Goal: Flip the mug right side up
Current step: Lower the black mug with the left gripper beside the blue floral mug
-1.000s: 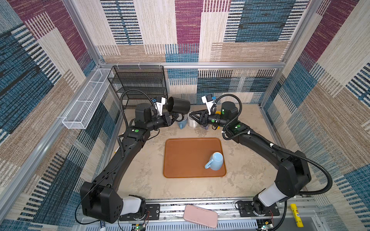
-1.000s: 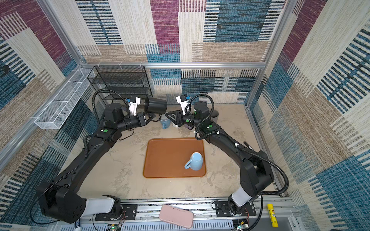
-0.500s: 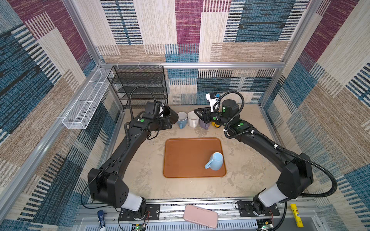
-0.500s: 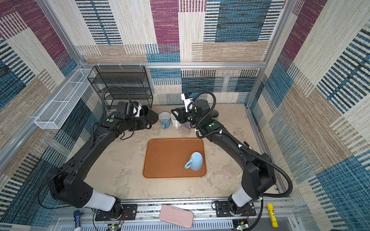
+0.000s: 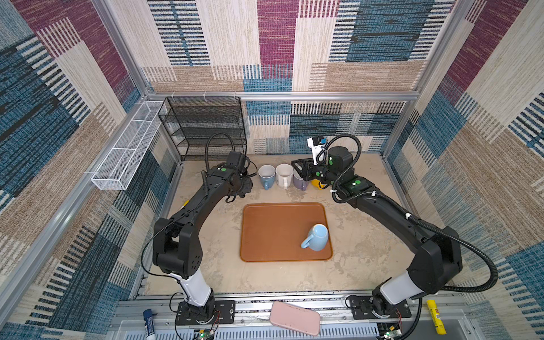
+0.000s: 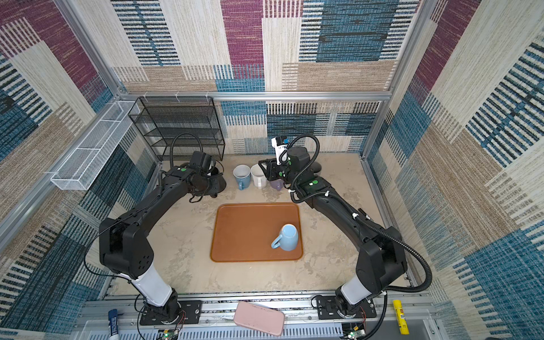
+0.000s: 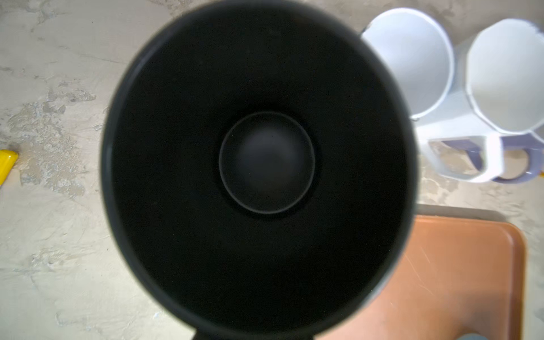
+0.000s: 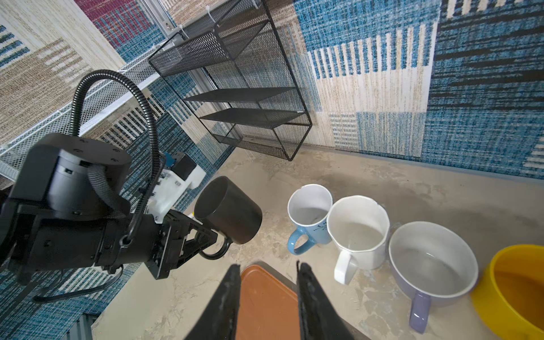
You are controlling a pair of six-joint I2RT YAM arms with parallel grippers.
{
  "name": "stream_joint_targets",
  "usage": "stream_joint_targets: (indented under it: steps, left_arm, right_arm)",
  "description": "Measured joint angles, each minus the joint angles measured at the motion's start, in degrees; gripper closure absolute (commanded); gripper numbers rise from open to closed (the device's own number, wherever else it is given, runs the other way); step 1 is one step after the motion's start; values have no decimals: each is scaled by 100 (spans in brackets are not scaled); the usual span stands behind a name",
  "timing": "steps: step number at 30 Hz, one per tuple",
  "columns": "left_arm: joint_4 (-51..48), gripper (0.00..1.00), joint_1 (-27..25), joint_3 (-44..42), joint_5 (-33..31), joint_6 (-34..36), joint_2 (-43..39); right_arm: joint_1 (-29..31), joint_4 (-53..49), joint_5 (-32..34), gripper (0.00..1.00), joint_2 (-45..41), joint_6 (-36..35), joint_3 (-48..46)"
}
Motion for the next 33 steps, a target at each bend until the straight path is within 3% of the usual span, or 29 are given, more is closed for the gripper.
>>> stream_joint_targets:
  steps: [18,33]
  left_arm:
    - [94,100,0,796,-525,201,1373]
    - [551,100,0,890,-590,201,1773]
  right_arm:
    - [-90,-181,138,65,-162,-42,-111]
    - [-140,-293,236,66,-249,-85,-144]
